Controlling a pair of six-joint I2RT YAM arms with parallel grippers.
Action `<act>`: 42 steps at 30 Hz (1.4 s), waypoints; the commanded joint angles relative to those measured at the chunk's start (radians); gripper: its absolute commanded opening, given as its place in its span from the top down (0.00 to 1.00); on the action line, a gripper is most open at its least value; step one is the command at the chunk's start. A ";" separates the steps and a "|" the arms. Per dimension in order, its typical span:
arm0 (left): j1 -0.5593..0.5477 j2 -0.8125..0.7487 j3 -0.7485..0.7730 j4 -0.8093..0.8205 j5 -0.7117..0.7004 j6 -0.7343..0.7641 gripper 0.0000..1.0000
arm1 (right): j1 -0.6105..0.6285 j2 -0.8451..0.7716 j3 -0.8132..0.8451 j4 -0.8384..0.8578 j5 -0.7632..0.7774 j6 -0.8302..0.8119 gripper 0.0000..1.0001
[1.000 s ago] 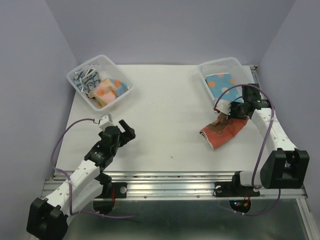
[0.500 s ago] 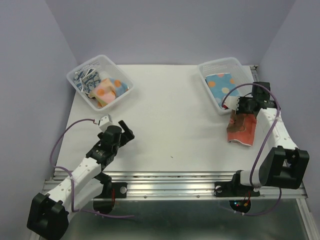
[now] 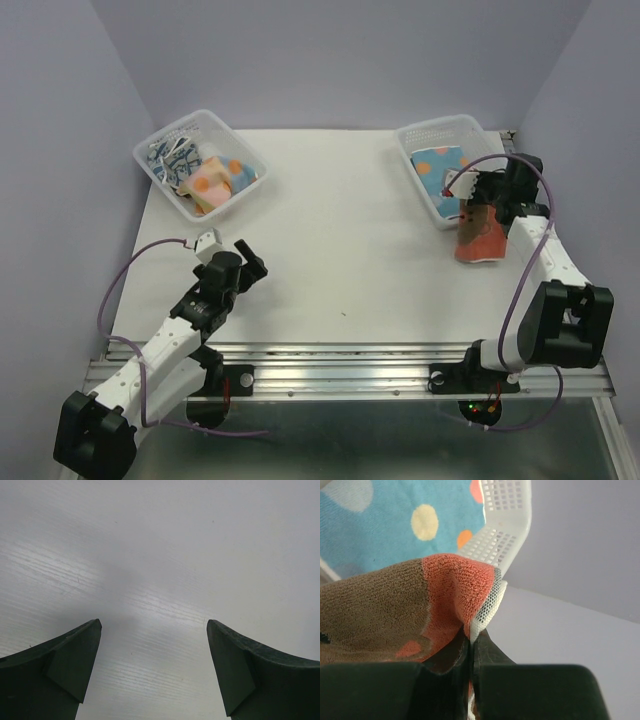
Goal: Fold and stack the towels
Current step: Neatly place the folded towel into the bin
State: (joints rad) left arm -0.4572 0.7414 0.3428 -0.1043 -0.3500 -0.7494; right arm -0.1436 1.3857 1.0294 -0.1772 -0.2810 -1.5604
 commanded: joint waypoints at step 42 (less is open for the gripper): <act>0.002 -0.007 0.094 -0.058 -0.119 -0.042 0.01 | 0.061 0.535 0.277 0.649 -0.138 0.109 0.99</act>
State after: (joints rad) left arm -0.4572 0.7200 0.3843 -0.1650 -0.4198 -0.7944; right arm -0.0902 1.8854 1.2350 0.3031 -0.4328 -1.4693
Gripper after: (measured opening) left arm 0.986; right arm 0.048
